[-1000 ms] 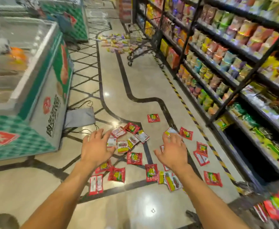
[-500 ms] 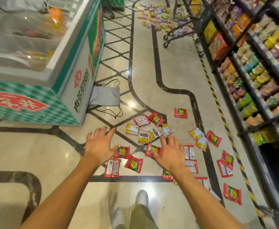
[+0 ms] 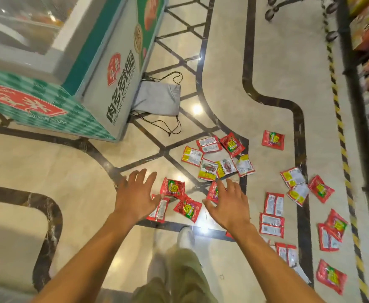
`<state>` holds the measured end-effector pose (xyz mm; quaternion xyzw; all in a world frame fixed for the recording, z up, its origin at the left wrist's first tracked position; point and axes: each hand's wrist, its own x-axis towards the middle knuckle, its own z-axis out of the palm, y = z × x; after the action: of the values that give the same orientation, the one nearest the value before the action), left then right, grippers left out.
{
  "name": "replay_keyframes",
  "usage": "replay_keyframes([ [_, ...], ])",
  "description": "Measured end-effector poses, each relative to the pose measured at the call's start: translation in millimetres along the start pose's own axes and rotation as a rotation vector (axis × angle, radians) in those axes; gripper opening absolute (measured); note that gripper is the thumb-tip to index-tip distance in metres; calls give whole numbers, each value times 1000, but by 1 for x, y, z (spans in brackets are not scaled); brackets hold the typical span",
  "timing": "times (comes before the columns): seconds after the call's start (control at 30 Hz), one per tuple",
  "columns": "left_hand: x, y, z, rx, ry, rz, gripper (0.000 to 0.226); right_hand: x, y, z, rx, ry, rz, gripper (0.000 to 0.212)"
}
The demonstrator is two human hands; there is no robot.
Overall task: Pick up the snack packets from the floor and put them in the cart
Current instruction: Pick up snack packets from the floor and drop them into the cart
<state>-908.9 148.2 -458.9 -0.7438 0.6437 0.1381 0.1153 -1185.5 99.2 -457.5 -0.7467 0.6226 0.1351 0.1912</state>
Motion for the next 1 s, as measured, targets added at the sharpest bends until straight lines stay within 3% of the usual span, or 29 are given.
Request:
replay_keyframes([
  [0.33,102,5,161,-19,-52,98,73,125,14,151,11,-77,-10,81],
  [0.73,185,-9,469,-86,-110,97,68,254,23,438,50,-189,-33,82],
  [1.0,217,-22,648,-69,-248,25,82,314,38,600,17,-310,-9,80],
])
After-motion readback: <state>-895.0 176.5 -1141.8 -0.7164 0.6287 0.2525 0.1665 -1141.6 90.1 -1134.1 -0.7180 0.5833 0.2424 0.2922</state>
